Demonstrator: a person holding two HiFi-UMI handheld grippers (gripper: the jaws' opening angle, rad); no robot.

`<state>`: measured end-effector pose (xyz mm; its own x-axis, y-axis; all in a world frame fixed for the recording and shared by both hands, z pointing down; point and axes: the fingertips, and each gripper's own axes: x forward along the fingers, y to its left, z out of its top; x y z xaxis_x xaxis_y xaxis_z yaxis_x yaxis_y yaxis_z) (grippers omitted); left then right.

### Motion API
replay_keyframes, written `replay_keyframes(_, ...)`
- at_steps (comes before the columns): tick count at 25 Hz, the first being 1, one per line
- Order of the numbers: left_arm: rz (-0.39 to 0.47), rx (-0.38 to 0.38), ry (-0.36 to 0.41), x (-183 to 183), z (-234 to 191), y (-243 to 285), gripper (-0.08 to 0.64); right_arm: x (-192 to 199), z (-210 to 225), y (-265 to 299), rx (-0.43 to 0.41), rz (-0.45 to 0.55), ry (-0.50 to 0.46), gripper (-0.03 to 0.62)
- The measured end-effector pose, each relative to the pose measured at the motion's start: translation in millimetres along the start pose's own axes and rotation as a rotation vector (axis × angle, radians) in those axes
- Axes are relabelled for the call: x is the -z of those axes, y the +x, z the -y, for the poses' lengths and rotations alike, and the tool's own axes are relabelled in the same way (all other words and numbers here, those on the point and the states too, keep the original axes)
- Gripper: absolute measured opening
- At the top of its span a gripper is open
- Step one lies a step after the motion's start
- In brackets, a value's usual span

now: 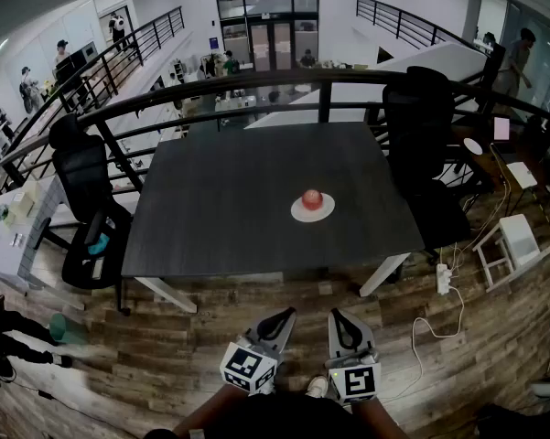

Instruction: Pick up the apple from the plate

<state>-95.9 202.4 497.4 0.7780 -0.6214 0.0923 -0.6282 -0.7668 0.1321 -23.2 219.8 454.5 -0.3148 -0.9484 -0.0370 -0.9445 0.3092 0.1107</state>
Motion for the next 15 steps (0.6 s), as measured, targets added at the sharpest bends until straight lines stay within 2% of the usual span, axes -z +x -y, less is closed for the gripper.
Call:
replay_keyframes(2,0.003,-0.002,0.000,-1,-2,-2,0.023,-1,-4,-1,-0.009,0.007,0.018,0.023)
replay_keyframes(9,0.010,0.017,0.026,-4,-7,-5,0.023,10,-9,4,0.021,-0.047,-0.012,0.023)
replay_keyframes(15,0.023,0.029,0.014,-6,-20,-10,0.023,7,-20,11,0.038,-0.037,-0.014,0.023)
